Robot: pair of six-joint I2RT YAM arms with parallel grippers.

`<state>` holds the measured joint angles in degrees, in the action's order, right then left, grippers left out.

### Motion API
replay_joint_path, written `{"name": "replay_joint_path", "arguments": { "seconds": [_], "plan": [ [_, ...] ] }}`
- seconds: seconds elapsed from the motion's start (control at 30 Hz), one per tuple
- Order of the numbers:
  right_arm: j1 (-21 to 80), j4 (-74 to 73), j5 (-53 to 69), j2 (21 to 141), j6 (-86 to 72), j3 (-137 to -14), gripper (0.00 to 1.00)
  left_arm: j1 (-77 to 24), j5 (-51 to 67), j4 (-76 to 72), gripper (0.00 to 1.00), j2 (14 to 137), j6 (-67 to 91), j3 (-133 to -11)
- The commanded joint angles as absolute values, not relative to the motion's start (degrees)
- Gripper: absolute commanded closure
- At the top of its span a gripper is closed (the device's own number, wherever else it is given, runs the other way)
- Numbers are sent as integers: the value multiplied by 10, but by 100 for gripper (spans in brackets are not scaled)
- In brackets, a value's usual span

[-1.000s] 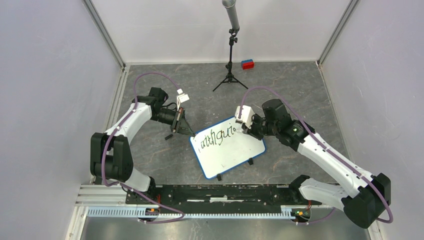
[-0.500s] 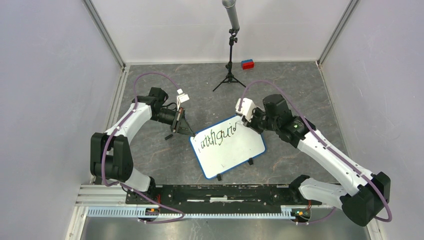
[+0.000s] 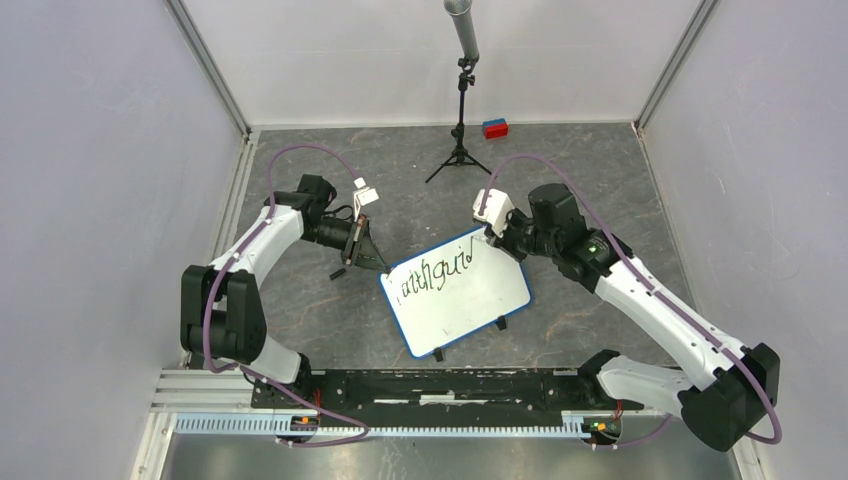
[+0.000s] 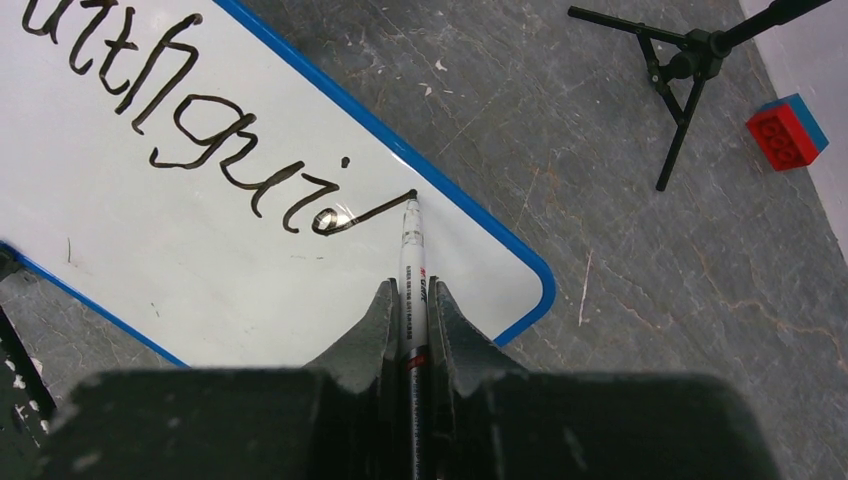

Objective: Write a sentence on the whiteboard

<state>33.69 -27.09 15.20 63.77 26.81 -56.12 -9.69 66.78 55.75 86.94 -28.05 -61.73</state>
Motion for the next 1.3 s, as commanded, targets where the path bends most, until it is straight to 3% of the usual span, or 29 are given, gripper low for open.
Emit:
{"name": "replay_joint_path", "arguments": {
  "seconds": [0.0,0.47,1.27],
  "plan": [
    [334,-276,170,623,266,-539,100,-108,665,570,98,872,-321,-606],
    [334,-300,197,599,275,-498,100,-108,663,570,97,870,-321,-605],
    [334,-286,172,610,270,-544,100,-108,663,570,98,864,-321,-603]
  ]
}}
